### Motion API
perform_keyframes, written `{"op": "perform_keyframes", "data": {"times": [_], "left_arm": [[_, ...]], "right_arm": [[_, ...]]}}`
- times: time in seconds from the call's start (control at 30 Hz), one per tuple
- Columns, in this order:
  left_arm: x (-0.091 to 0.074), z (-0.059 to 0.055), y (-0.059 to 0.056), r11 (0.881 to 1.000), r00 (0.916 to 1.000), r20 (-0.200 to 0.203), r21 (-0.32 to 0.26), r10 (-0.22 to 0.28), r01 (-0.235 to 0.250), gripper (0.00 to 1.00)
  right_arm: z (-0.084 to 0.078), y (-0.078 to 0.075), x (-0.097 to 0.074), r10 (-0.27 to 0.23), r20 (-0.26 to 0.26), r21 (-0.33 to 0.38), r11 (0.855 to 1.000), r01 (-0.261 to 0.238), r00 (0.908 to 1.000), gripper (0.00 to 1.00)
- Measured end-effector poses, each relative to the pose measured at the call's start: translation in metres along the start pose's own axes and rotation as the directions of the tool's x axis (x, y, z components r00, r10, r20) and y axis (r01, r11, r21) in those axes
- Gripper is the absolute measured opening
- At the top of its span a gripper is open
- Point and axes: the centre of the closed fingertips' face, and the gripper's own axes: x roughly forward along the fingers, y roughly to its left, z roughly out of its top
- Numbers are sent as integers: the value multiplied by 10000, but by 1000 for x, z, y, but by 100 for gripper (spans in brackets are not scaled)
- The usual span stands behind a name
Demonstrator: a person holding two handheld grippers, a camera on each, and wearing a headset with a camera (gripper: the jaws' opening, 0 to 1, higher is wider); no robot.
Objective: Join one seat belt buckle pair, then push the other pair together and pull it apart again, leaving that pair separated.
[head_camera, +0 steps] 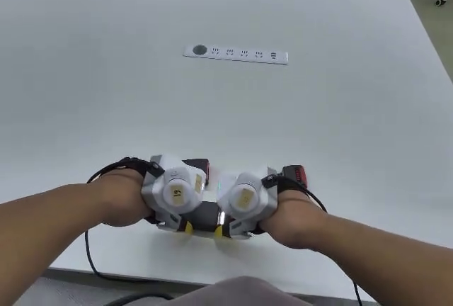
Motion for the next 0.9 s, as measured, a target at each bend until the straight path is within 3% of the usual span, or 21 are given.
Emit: {"op": "perform_keyframes", "data": {"times": [0.9], "left_arm": [[2, 0, -3, 9999, 9991, 410, -57, 96, -93, 32]], "right_arm": [[0, 0, -4, 120, 230, 162, 9998, -123, 9997, 29]]}}
